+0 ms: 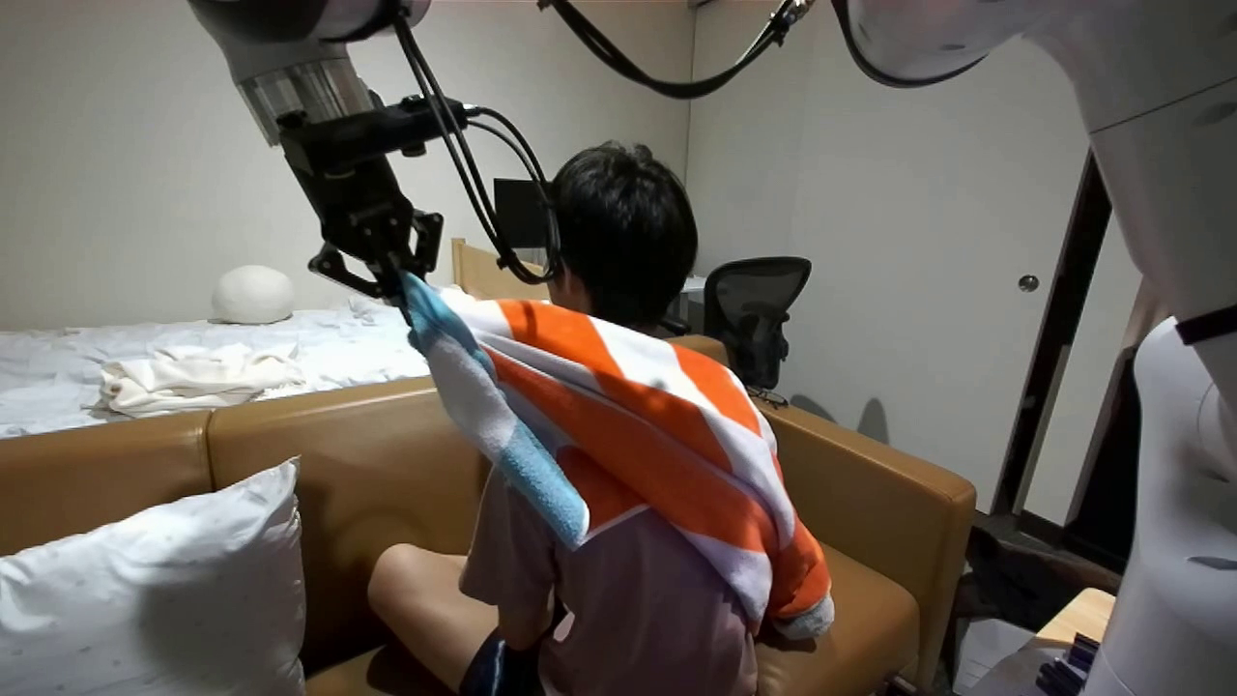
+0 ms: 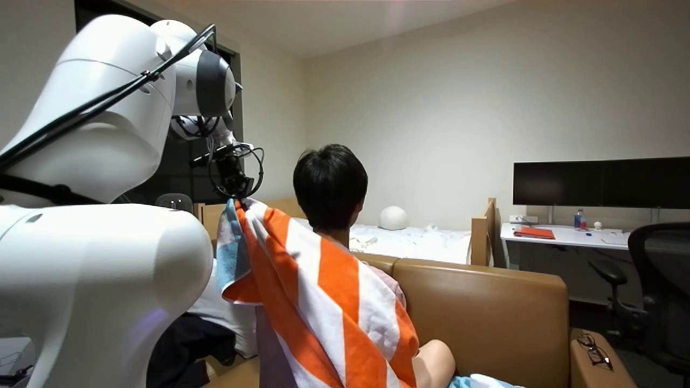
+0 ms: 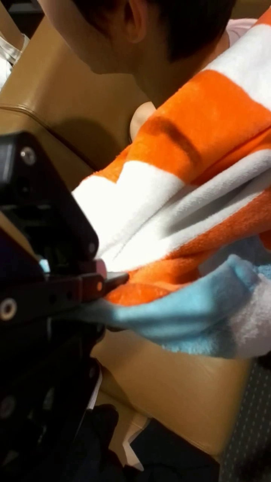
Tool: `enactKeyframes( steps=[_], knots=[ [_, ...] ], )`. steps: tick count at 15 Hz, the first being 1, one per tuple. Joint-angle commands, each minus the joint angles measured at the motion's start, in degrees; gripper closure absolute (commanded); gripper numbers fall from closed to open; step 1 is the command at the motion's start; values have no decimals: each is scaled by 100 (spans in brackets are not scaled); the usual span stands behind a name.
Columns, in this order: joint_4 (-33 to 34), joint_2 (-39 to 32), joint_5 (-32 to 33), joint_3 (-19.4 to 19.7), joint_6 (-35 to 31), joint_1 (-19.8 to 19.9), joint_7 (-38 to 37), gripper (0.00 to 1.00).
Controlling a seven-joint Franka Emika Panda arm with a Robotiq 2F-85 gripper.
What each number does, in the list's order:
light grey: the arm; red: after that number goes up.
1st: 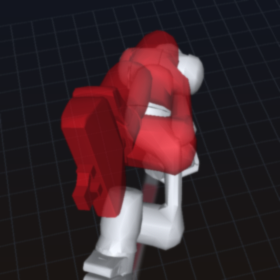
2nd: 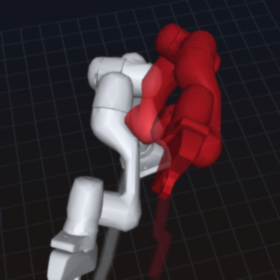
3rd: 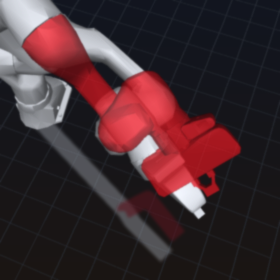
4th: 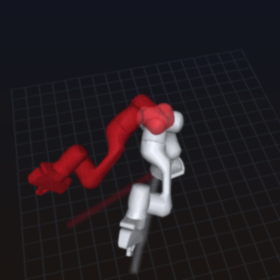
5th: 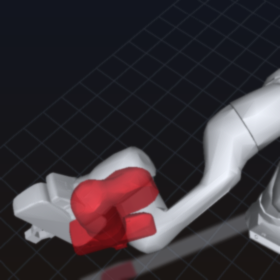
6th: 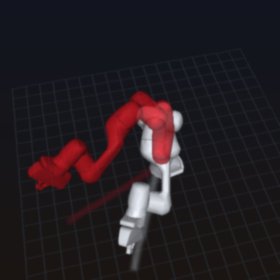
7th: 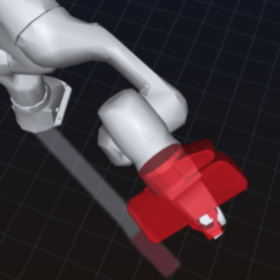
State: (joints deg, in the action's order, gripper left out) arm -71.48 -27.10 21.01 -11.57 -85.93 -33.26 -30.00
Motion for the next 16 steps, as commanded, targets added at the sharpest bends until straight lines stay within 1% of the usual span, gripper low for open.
enactKeyframes(
  steps=[1,8,16],
  knots=[
    [7,6,-39,64,-73,-30,-555,98],
    [66,-27,-233,69,163,-25,-1530,98],
    [67,-45,-673,81,89,2,-2821,98]
  ],
)
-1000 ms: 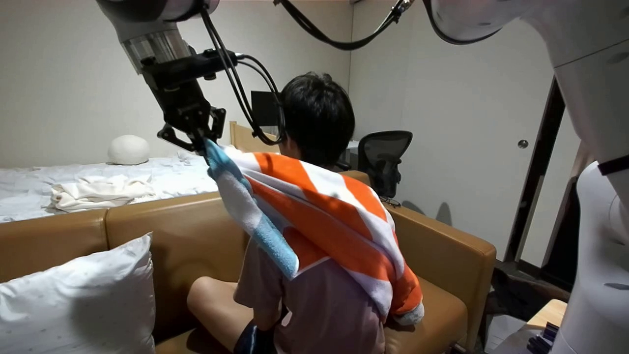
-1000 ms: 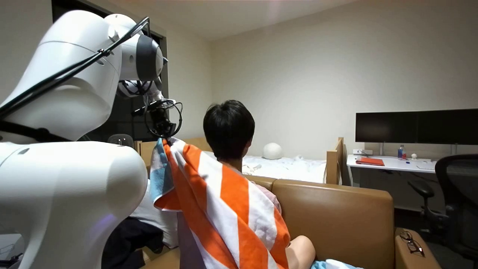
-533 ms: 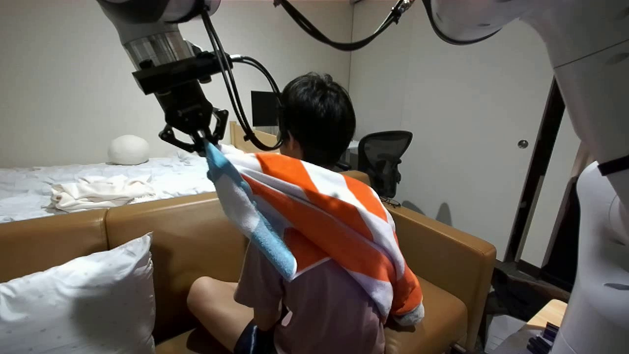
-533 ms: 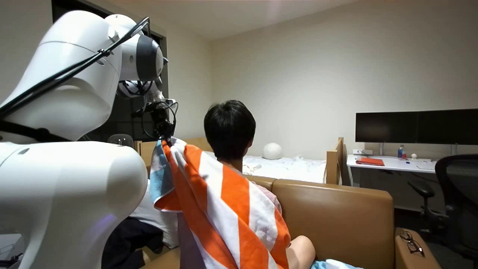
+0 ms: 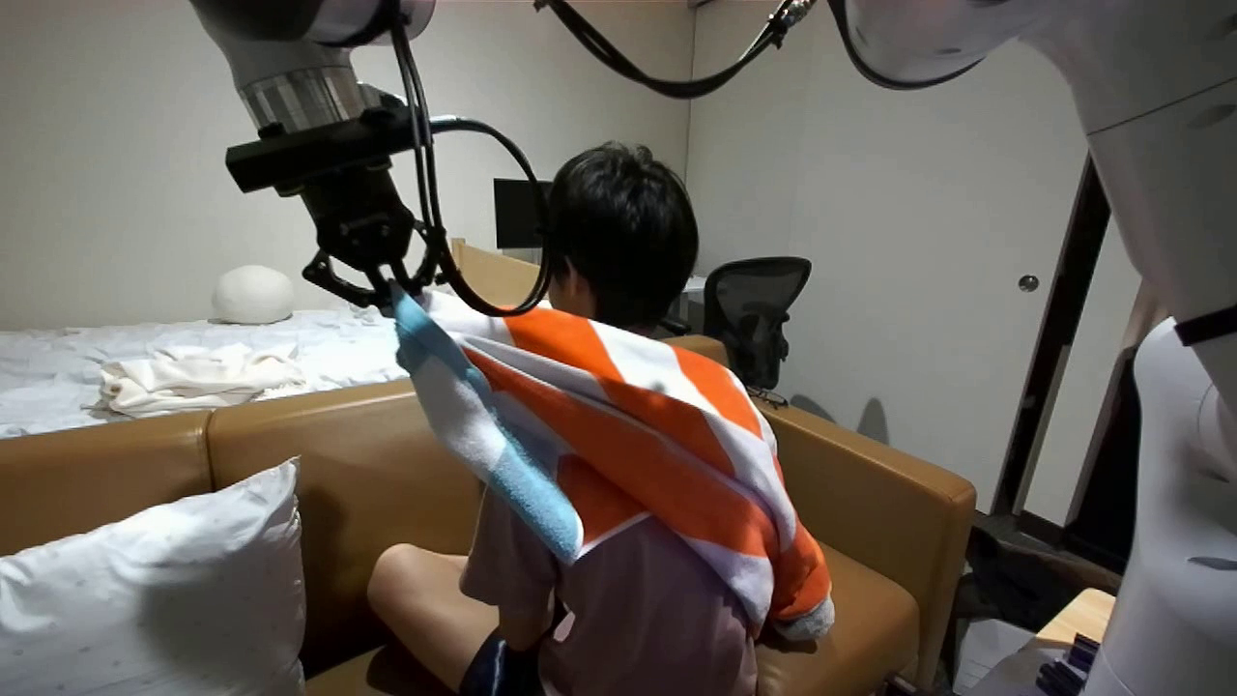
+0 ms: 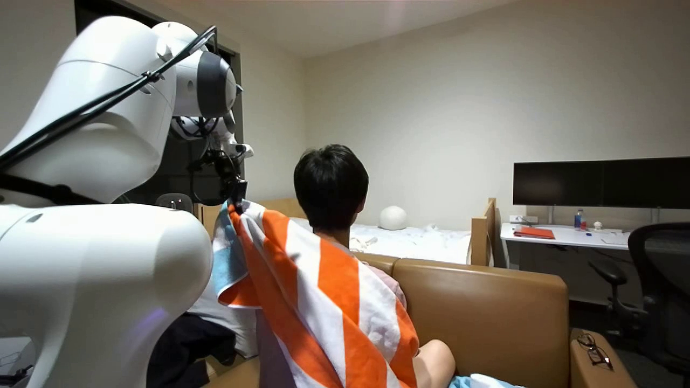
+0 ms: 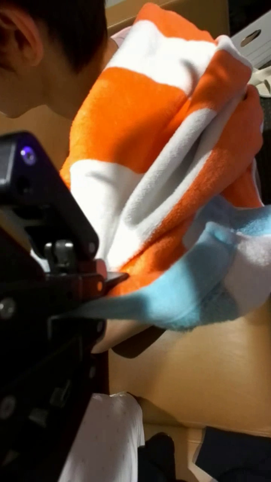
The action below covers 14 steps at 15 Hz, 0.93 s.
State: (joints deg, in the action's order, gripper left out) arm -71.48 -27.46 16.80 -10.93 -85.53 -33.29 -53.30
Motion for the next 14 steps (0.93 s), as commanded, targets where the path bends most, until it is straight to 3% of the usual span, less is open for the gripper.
enactKeyframes(
  steps=[1,6,14],
  knots=[
    [63,-7,-292,25,41,5,-651,98],
    [46,-2,-401,34,-35,14,-1281,98],
    [13,10,-652,-18,-251,70,-1586,98]
  ],
)
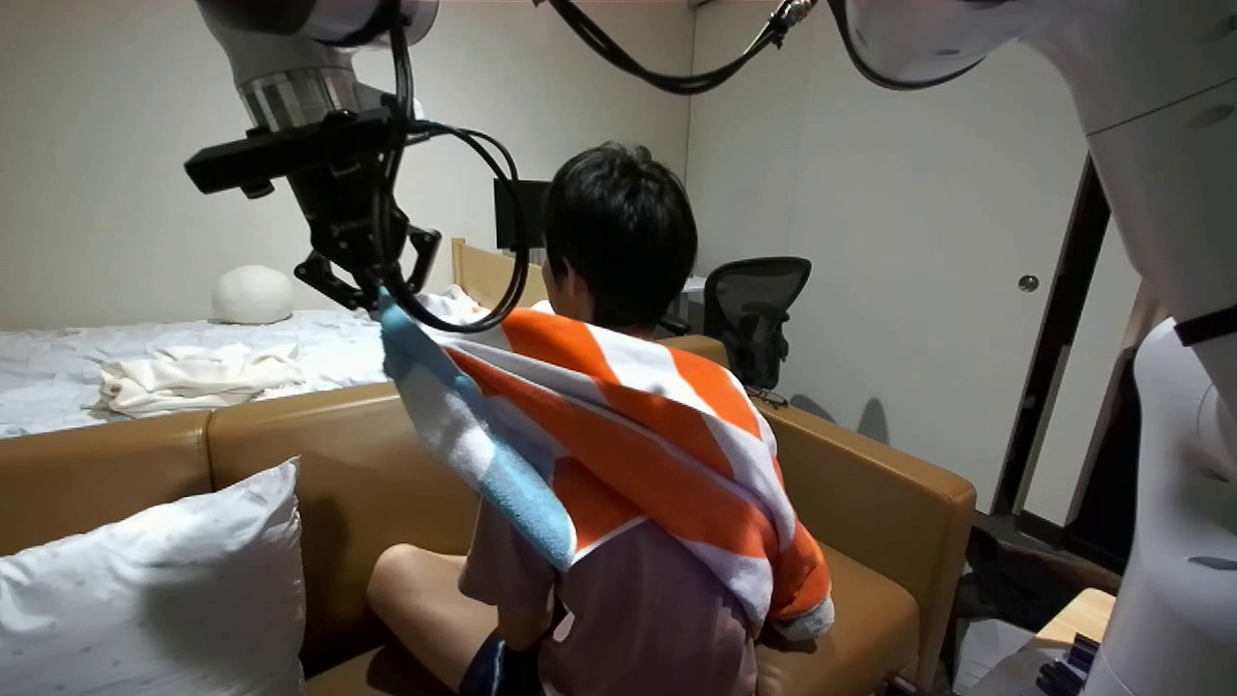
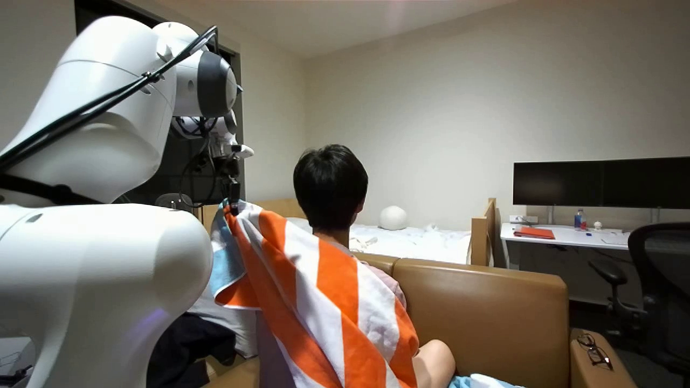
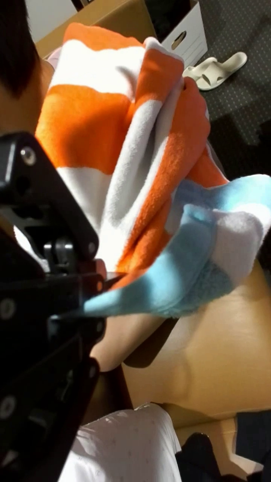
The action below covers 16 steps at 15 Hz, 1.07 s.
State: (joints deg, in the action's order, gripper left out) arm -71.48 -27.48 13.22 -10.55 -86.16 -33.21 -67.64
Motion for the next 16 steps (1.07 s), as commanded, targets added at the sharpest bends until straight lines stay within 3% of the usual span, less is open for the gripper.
enactKeyframes(
  steps=[1,4,5,16],
  knots=[
    [19,8,-391,-81,-171,83,-82,98],
    [-14,23,-705,-157,-264,148,254,98],
    [0,-3,-403,-19,-49,28,57,93],
    [0,-10,-481,-60,-72,60,97,93]
  ],
)
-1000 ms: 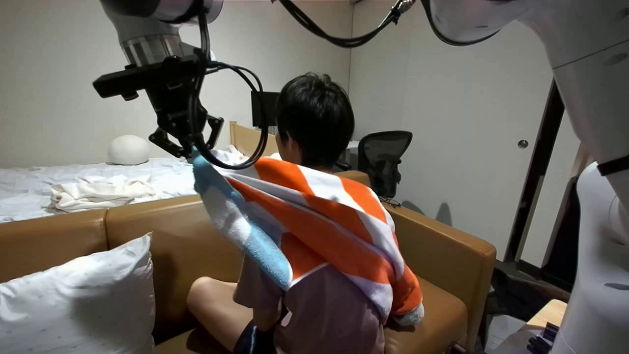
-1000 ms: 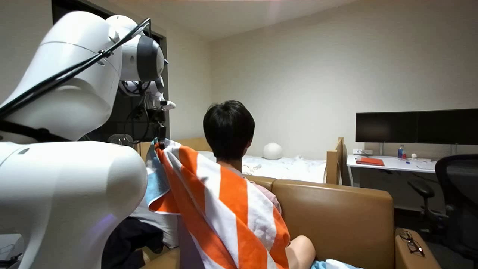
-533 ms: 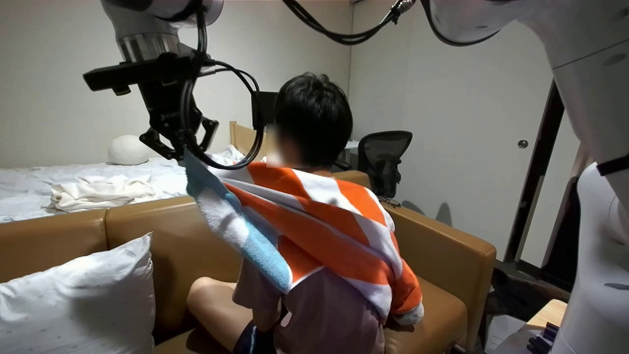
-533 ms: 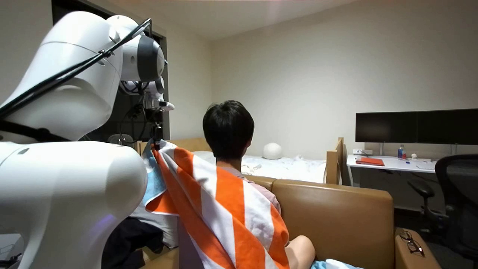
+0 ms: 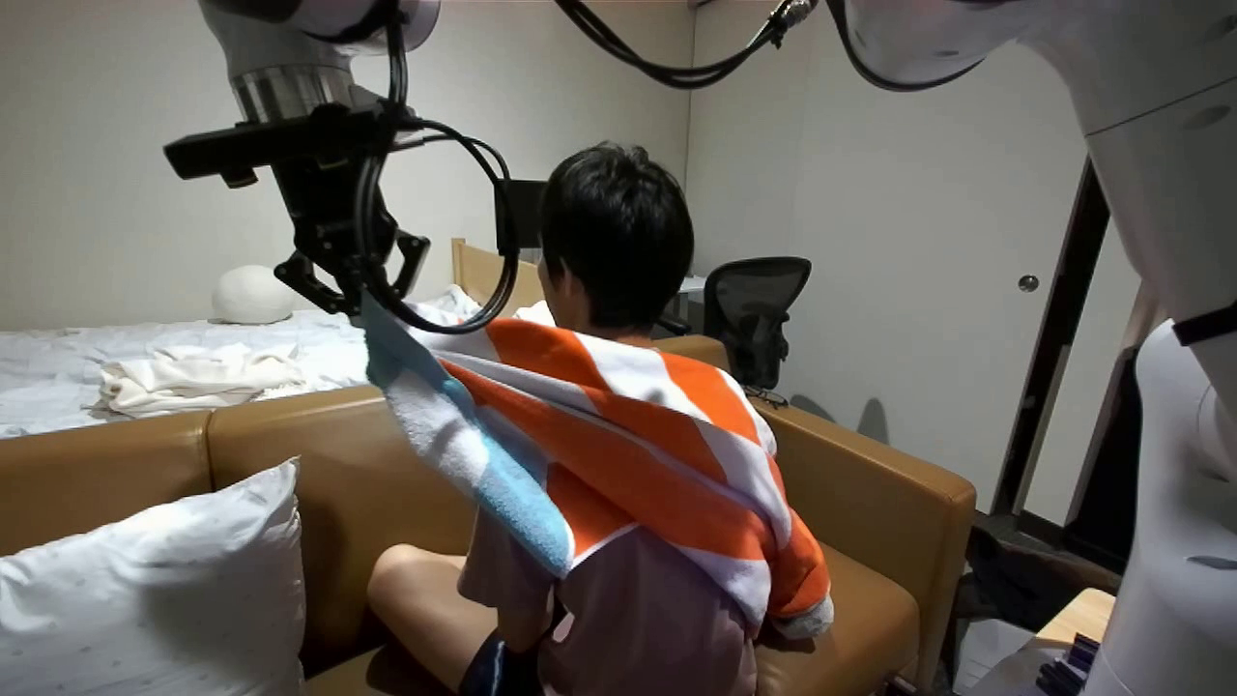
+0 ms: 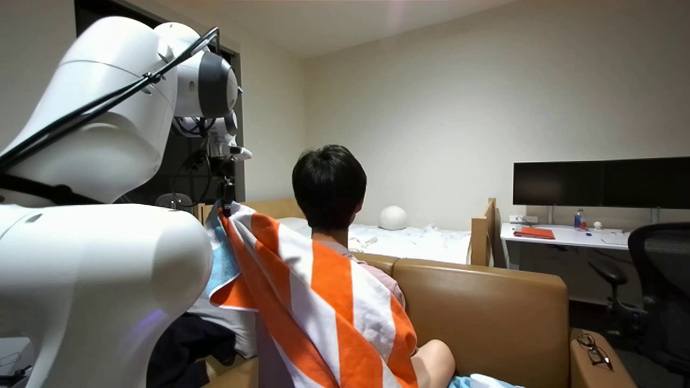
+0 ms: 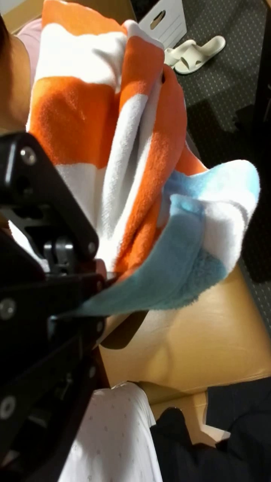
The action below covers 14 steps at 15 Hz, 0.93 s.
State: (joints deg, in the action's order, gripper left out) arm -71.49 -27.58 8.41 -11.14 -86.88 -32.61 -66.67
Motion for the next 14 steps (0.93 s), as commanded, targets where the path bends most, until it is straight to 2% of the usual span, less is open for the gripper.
enactKeyframes(
  steps=[1,2,3,9,14],
  knots=[
    [0,0,0,0,0,0,0,93],
    [0,-1,0,0,-1,1,0,93],
    [9,-4,10,19,38,-12,-96,98],
    [61,-70,-86,94,274,-23,-476,98],
    [87,-96,-45,150,410,-55,-1099,98]
  ],
)
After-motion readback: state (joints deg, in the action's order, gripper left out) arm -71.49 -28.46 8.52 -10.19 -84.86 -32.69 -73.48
